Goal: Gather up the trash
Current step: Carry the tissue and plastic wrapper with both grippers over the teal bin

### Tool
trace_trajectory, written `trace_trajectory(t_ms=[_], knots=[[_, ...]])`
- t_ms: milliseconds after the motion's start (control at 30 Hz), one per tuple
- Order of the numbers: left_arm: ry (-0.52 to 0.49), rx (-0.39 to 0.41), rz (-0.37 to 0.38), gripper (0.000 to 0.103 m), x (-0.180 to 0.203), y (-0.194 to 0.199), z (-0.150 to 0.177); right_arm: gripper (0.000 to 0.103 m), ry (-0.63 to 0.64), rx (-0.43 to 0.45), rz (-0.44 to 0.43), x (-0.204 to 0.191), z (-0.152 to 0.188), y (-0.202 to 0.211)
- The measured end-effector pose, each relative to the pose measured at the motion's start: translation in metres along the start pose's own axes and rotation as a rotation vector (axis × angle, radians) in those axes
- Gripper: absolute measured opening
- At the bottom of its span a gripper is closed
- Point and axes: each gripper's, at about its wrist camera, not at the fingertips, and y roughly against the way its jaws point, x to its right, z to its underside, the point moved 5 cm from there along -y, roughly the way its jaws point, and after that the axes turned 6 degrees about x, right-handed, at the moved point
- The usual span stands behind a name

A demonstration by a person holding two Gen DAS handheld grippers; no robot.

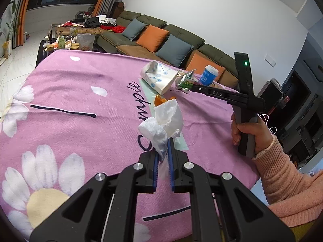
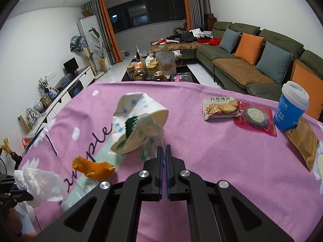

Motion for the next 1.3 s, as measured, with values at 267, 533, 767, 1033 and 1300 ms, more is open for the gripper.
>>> trace_trajectory(t_ms=[267, 533, 767, 1033, 1300], knots=[[0.009, 0.044, -0.031, 0.009, -0.014, 0.018, -0.006, 0.002, -0.032, 0.055, -0.091, -0.019, -0.006, 0.029], [0.029, 0.092, -0.090, 0.009, -0.036, 0.043, -0.009, 0.002, -0.009, 0.069, -0.242, -0.067, -0.008, 0.045], [0.058, 0.132, -0.142, 0.009, -0.058, 0.068, -0.010, 0.002, 0.044, 0.034, -0.370, -0.126, -0.006, 0.040], [0.102, 0.174, -0.207, 0.009, -0.089, 0.102, -0.006, 0.002, 0.108, -0.018, -0.466, -0.193, -0.002, 0.022], [0.138, 0.214, -0.277, 0.009, -0.120, 0.136, -0.004, 0.002, 0.151, -0.064, -0.550, -0.245, -0.004, 0.004]])
